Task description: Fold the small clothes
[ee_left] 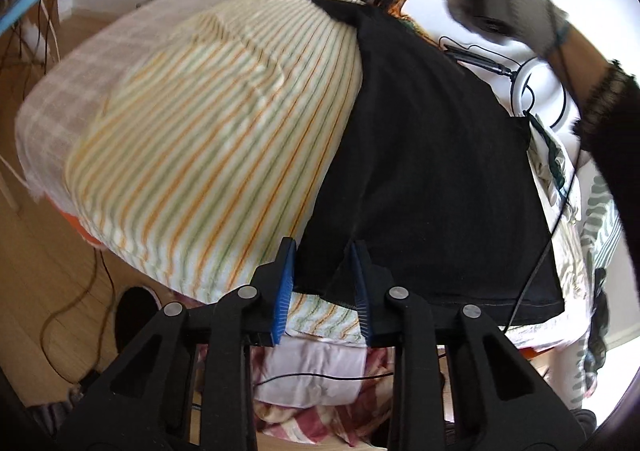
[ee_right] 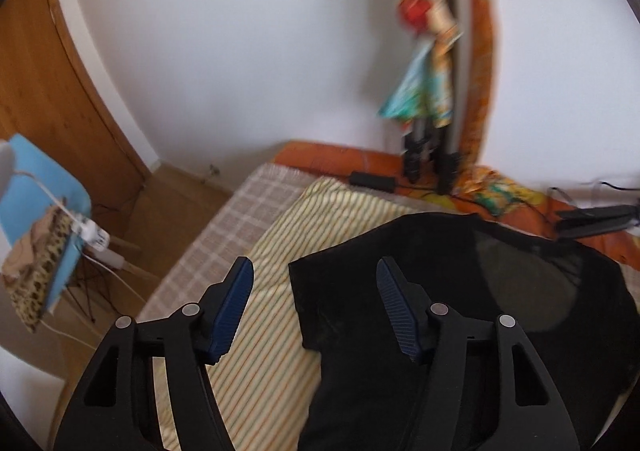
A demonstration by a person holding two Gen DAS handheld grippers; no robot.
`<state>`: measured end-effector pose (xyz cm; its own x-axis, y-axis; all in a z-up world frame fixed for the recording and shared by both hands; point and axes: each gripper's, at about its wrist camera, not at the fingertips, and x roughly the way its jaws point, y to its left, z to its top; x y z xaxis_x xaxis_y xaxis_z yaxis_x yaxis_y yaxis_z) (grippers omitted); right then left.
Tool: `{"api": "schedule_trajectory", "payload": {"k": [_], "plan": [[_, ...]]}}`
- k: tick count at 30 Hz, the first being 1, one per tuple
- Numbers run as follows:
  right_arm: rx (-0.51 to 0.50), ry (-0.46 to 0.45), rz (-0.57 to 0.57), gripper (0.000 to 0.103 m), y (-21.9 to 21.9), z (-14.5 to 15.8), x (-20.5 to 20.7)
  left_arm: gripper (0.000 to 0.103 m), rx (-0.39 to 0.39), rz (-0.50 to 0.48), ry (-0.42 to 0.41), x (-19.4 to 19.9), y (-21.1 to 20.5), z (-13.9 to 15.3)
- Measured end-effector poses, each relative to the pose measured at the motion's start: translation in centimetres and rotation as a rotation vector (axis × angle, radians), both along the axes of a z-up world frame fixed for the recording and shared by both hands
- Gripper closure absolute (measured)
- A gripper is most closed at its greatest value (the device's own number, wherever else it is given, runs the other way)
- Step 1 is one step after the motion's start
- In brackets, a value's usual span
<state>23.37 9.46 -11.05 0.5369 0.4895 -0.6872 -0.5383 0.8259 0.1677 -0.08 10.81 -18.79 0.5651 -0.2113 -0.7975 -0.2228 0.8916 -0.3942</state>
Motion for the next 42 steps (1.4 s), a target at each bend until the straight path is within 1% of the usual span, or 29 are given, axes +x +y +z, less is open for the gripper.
{"api": "schedule_trajectory", "payload": {"k": [1, 3, 4, 5, 6, 9, 11, 12, 13, 15, 16, 18, 20, 21, 22, 23, 27, 30, 32, 34, 38, 40, 42], "plan": [[-0.015, 0.011, 0.006, 0.040, 0.8, -0.9, 0.7, 0.082, 0.007, 0.001, -0.001, 0.1, -0.1, 0.0], [-0.041, 0.035, 0.021, 0.041, 2.5, -2.9, 2.0, 0.085, 0.036, -0.005, 0.000, 0.3, -0.2, 0.0], [-0.056, 0.045, 0.028, 0.046, 3.2, -3.9, 2.6, 0.086, 0.045, -0.009, -0.002, 0.4, -0.4, 0.0], [-0.079, 0.058, 0.039, 0.053, 4.1, -5.0, 3.1, 0.088, 0.055, -0.013, -0.001, 0.4, -0.5, 0.0], [-0.092, 0.070, 0.053, 0.054, 4.7, -5.7, 3.4, 0.090, 0.066, -0.015, -0.002, 0.5, -0.5, 0.0], [-0.146, 0.068, 0.083, 0.055, 6.6, -7.7, 4.1, 0.090, 0.063, -0.005, -0.006, 0.6, -0.4, 0.0], [-0.190, 0.052, 0.100, 0.055, 7.7, -8.6, 4.3, 0.090, 0.079, 0.011, -0.017, 0.5, -0.1, 0.3], [-0.218, 0.040, 0.113, 0.055, 8.2, -9.0, 4.2, 0.088, 0.080, 0.018, -0.022, 0.4, 0.1, 0.4], [-0.248, 0.029, 0.120, 0.055, 8.6, -9.4, 4.1, 0.080, 0.071, 0.018, -0.024, 0.4, 0.2, 0.3], [-0.316, 0.008, 0.121, 0.055, 9.1, -10.3, 4.2, 0.070, 0.050, 0.014, -0.015, 0.4, 0.3, -0.1], [-0.329, 0.008, 0.121, 0.057, 9.1, -10.6, 4.2, 0.070, 0.062, 0.012, -0.020, 0.4, 0.2, 0.0], [-0.319, 0.002, 0.127, 0.061, 8.5, -10.8, 4.3, 0.070, 0.094, 0.000, -0.020, 0.6, -0.2, 0.0], [-0.315, 0.002, 0.117, 0.075, 8.1, -10.7, 4.6, 0.071, 0.148, -0.016, -0.023, 0.5, -1.1, 0.1], [-0.309, 0.009, 0.110, 0.081, 8.2, -10.7, 5.0, 0.083, 0.172, -0.024, -0.026, 0.4, -1.4, 0.1], [-0.300, 0.017, 0.107, 0.093, 7.9, -10.6, 5.3, 0.100, 0.185, -0.040, -0.024, 0.5, -1.7, 0.0], [-0.292, 0.026, 0.110, 0.096, 7.7, -10.5, 5.4, 0.100, 0.181, -0.050, -0.021, 0.6, -1.8, -0.1], [-0.250, 0.030, 0.111, 0.101, 6.6, -9.7, 5.6, 0.101, 0.177, -0.068, -0.046, 0.5, -2.1, 0.5], [-0.162, 0.044, 0.085, 0.101, 5.2, -8.7, 6.3, 0.101, 0.172, -0.082, -0.075, 0.3, -2.3, 1.4], [-0.129, 0.041, 0.066, 0.101, 4.0, -7.8, 6.6, 0.102, 0.160, -0.092, -0.096, 0.3, -2.8, 1.8], [-0.105, 0.031, 0.053, 0.101, 2.8, -6.8, 6.8, 0.102, 0.144, -0.106, -0.114, 0.4, -3.2, 2.0], [-0.053, 0.017, 0.026, 0.101, -0.3, -4.9, 7.5, 0.102, 0.135, -0.134, -0.140, 0.5, -4.6, 2.8], [-0.035, 0.002, 0.006, 0.101, -2.4, -3.9, 7.6, 0.102, 0.129, -0.156, -0.151, 0.2, -5.3, 3.2], [-0.023, -0.007, -0.017, 0.101, -4.1, -3.7, 8.0, 0.102, 0.126, -0.186, -0.163, 0.2, -6.2, 3.5]]}}
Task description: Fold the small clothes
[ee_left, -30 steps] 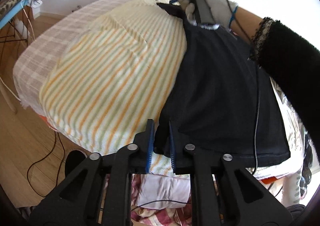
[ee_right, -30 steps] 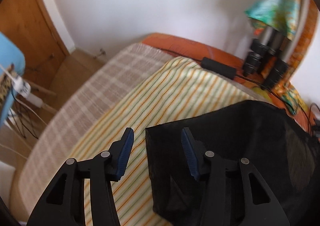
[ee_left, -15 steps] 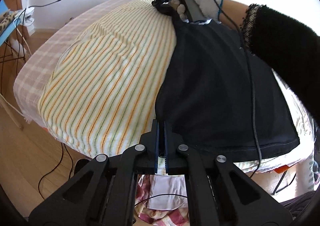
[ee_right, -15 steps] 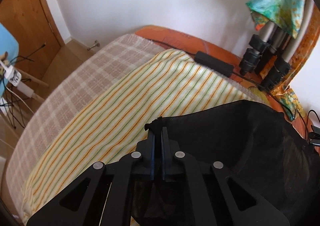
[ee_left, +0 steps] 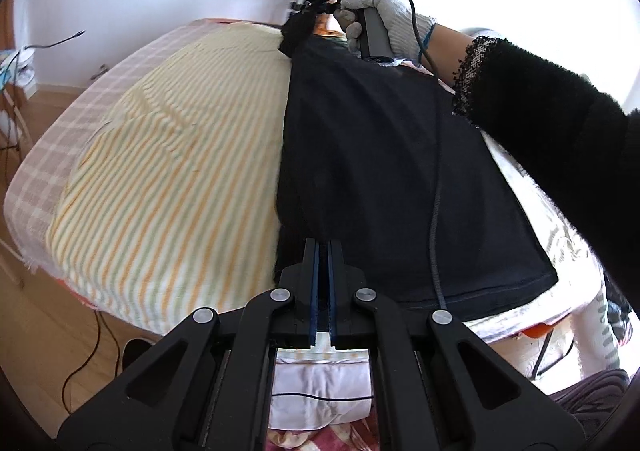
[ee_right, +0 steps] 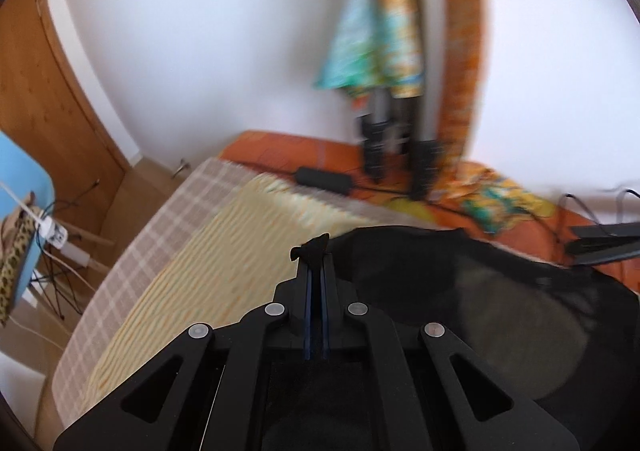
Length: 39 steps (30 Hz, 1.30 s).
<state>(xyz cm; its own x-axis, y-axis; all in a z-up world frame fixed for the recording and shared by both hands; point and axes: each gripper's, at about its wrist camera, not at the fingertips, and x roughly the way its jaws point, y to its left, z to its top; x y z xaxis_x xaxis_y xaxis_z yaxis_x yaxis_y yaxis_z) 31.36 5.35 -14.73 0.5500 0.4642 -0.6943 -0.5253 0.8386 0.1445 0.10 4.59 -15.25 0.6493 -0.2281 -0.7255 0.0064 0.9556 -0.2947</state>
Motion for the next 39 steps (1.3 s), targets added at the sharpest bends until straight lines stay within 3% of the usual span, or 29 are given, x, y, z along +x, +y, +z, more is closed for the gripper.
{"api": "schedule_trajectory", "payload": {"k": [6, 12, 18, 22, 25, 27, 29, 31, 39], "plan": [[0.049, -0.010, -0.110, 0.101, -7.4, 0.4, 0.6, 0.102, -0.008, -0.081, 0.003, -0.1, -1.4, 0.2], [0.006, 0.012, -0.214, 0.101, -12.2, -1.4, 1.8, 0.102, -0.006, -0.144, 0.035, 0.6, -3.0, -0.6], [-0.030, 0.034, -0.263, 0.101, -13.7, -3.2, 3.2, 0.102, -0.028, -0.170, 0.055, 1.0, -4.4, -1.1], [-0.064, 0.049, -0.232, 0.100, -13.5, -3.7, 3.3, 0.102, -0.103, -0.191, 0.089, 1.3, -4.5, -1.6], [-0.108, 0.044, -0.241, 0.094, -13.6, -3.7, 3.1, 0.101, -0.124, -0.224, 0.092, 1.1, -5.0, -1.5], [-0.113, 0.043, -0.246, 0.081, -13.9, -3.2, 2.7, 0.095, -0.127, -0.244, 0.087, 0.9, -5.4, -1.2], [-0.118, 0.029, -0.253, 0.062, -14.6, -2.4, 2.0, 0.087, -0.131, -0.266, 0.081, 0.5, -5.4, -1.0], [-0.122, 0.011, -0.262, 0.059, -15.5, -1.3, 1.1, 0.064, -0.121, -0.293, 0.074, 0.1, -5.8, -0.7], [-0.069, -0.027, -0.268, 0.058, -19.3, 5.3, -6.4, 0.062, -0.044, -0.314, 0.018, -2.5, -5.6, 0.3]]}}
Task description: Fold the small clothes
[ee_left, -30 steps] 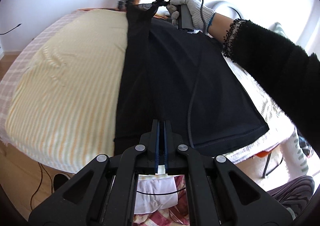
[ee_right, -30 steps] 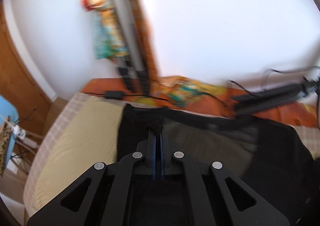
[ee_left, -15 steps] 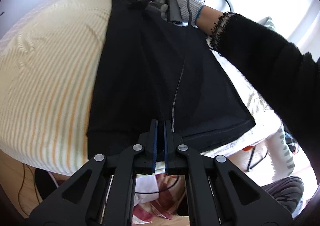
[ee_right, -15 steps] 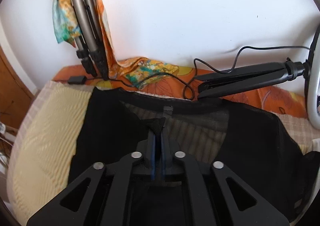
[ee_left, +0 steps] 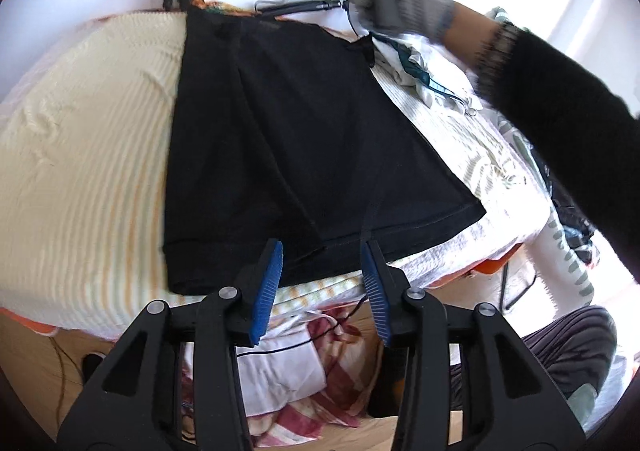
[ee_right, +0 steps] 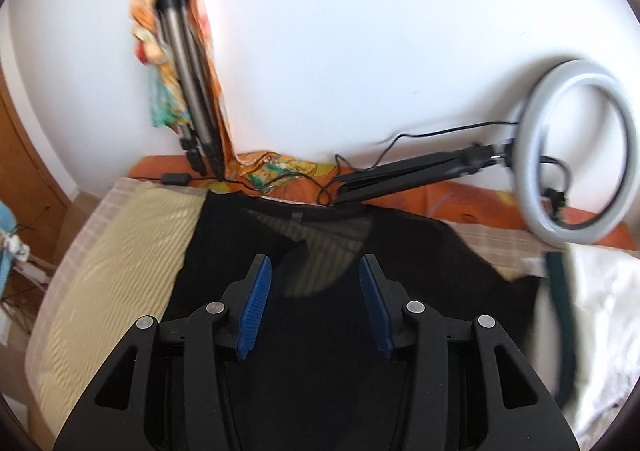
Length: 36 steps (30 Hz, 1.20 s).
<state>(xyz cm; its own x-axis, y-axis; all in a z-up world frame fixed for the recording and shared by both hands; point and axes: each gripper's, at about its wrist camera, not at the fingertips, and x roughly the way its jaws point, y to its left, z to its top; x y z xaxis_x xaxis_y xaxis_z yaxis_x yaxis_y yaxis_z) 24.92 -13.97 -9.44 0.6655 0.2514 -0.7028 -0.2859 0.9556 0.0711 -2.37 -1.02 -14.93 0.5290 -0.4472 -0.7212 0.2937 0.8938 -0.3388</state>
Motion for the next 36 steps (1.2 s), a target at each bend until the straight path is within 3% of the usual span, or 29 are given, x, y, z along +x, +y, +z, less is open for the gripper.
{"api": "schedule_trajectory", "payload": {"k": [5, 8, 16, 23, 29, 36], "plan": [[0.039, -0.036, -0.009, 0.057, -3.9, 3.4, -6.4, 0.062, -0.005, 0.025, -0.050, -1.4, 1.5, 1.3], [0.065, -0.045, -0.016, 0.056, -6.3, 4.3, -9.4, 0.062, 0.042, 0.035, -0.109, -2.0, 1.4, 2.1], [0.140, -0.073, -0.087, 0.056, -13.0, 3.8, -17.1, 0.062, 0.157, -0.042, -0.215, -3.3, -2.5, 2.6], [0.226, -0.036, -0.158, 0.056, -19.1, 1.1, -19.1, 0.062, 0.141, -0.163, -0.236, -3.7, -8.9, 2.7], [0.239, -0.005, -0.185, 0.056, -23.6, -0.9, -19.1, 0.062, 0.099, -0.246, -0.230, -2.5, -15.8, 2.5], [0.330, 0.008, -0.213, 0.056, -27.1, -2.3, -18.1, 0.059, 0.147, -0.320, -0.177, -0.1, -23.0, -0.1]]}}
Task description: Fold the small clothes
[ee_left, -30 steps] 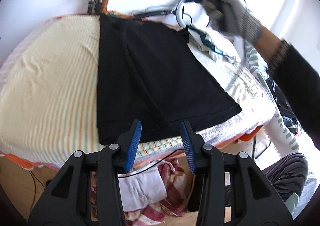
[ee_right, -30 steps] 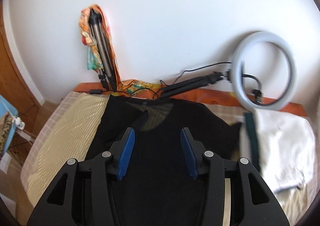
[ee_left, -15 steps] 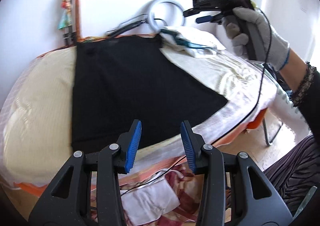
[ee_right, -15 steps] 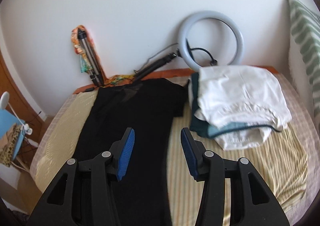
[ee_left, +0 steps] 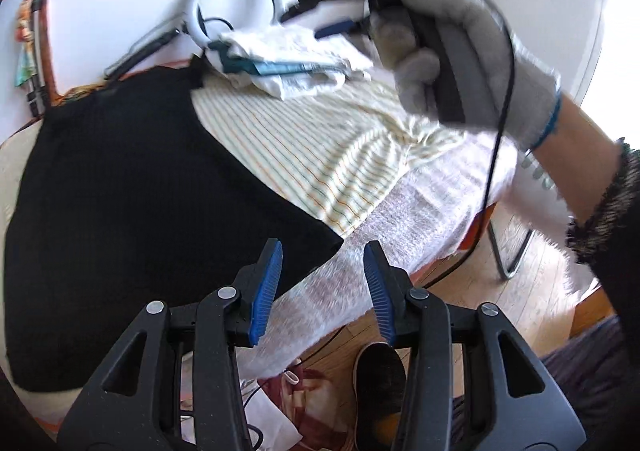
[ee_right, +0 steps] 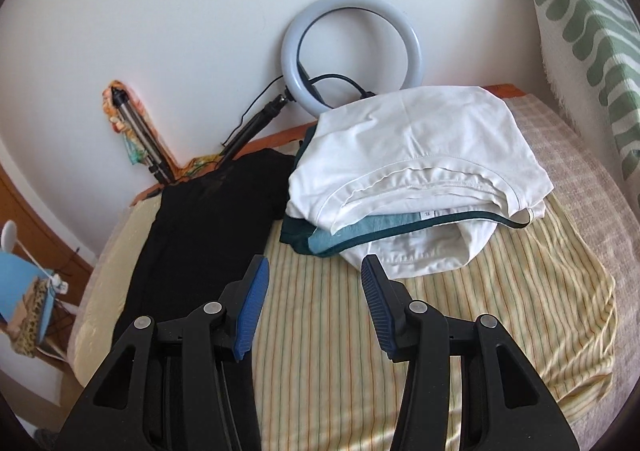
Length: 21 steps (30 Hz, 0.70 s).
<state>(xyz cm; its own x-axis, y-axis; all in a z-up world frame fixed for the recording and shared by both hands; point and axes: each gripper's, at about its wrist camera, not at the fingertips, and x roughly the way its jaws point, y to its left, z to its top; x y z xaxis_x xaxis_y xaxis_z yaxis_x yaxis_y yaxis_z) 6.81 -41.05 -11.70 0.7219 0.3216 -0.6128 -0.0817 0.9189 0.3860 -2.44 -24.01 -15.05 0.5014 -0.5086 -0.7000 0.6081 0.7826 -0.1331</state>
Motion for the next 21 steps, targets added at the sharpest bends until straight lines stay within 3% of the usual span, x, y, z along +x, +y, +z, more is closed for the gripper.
{"api": "schedule_trajectory", "payload": {"k": [4, 9, 10, 11, 16, 21], "plan": [[0.072, -0.010, 0.018, 0.056, -0.3, -0.6, 1.2, 0.059, 0.035, 0.008, 0.053, 1.7, -1.4, -2.0], [0.044, 0.042, 0.076, 0.056, 1.7, -2.6, 4.0, 0.059, 0.054, 0.050, 0.030, 2.6, -1.5, -2.6], [0.036, 0.054, 0.093, 0.056, 2.3, -3.1, 4.5, 0.070, 0.037, 0.058, 0.038, 3.0, -1.3, -2.6], [0.033, 0.066, 0.110, 0.056, 2.8, -3.5, 4.9, 0.096, 0.024, 0.067, 0.045, 3.2, -1.2, -2.7], [0.075, 0.121, 0.162, 0.056, 4.9, -5.4, 7.1, 0.099, -0.087, 0.131, 0.102, 4.5, 1.2, -2.4], [0.155, 0.166, 0.170, 0.056, 6.9, -6.9, 9.8, 0.100, -0.160, 0.185, 0.097, 4.7, 3.8, -1.0]]}}
